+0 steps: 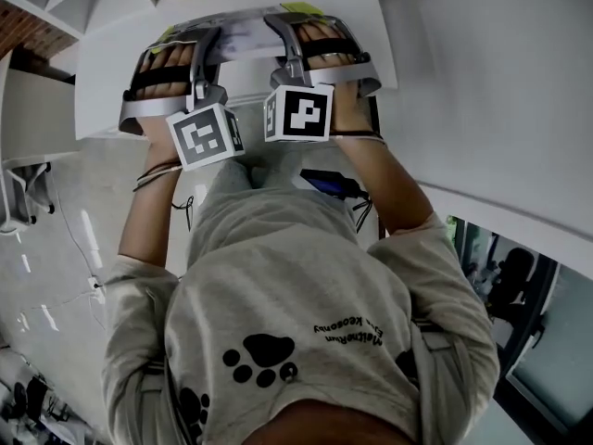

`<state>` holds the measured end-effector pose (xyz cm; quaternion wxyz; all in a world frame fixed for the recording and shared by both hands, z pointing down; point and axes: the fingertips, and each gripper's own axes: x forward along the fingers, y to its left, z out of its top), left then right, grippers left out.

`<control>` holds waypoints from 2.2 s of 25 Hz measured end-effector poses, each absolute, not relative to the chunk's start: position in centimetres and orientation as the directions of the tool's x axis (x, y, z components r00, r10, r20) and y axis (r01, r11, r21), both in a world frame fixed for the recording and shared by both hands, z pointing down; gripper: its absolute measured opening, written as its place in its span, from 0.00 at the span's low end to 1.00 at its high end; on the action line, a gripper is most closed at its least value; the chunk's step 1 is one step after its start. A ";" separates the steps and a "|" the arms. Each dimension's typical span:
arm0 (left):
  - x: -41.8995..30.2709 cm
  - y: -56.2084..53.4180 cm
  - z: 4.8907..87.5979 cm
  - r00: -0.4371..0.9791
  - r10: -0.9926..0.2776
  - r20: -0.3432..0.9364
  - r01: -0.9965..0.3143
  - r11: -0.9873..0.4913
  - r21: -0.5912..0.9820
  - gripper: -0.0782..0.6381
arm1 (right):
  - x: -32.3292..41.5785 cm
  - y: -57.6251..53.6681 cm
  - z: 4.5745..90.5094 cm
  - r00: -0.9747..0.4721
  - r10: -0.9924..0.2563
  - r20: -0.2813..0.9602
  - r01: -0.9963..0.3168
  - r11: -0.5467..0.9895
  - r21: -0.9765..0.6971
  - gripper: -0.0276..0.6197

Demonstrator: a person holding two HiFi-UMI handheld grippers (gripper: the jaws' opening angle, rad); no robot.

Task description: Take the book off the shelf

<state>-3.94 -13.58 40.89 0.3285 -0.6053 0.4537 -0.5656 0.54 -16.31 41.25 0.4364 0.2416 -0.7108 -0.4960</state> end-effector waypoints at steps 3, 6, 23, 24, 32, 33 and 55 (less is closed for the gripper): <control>-3.7 -13.4 42.7 -0.047 -0.910 0.411 -0.189 -0.396 -0.899 0.22 | 0.8 -16.1 43.1 -0.498 -0.767 0.404 0.096 0.414 0.905 0.17; -3.8 -13.9 44.6 -0.047 -0.907 0.419 -0.197 -0.403 -0.894 0.22 | 0.7 -16.6 44.9 -0.494 -0.763 0.417 0.094 0.430 0.898 0.17; -6.0 -16.0 55.4 -0.015 -0.841 0.541 -0.263 -0.518 -0.814 0.22 | -1.3 -18.6 55.8 -0.445 -0.711 0.544 0.131 0.549 0.825 0.18; -6.1 -16.2 55.9 -0.013 -0.836 0.548 -0.267 -0.525 -0.808 0.22 | -1.4 -18.8 56.3 -0.442 -0.708 0.551 0.134 0.555 0.821 0.18; -6.5 -16.7 59.4 -0.006 -0.780 0.626 -0.272 -0.601 -0.751 0.22 | -1.8 -19.1 60.0 -0.424 -0.664 0.617 0.157 0.617 0.771 0.18; -6.5 -16.6 59.6 -0.006 -0.774 0.633 -0.267 -0.609 -0.747 0.22 | -1.8 -19.0 60.4 -0.421 -0.658 0.624 0.154 0.626 0.765 0.18; -7.3 -17.9 66.4 0.004 -0.649 0.761 -0.305 -0.725 -0.617 0.25 | -2.6 -20.9 67.3 -0.347 -0.591 0.728 0.291 0.670 0.683 0.19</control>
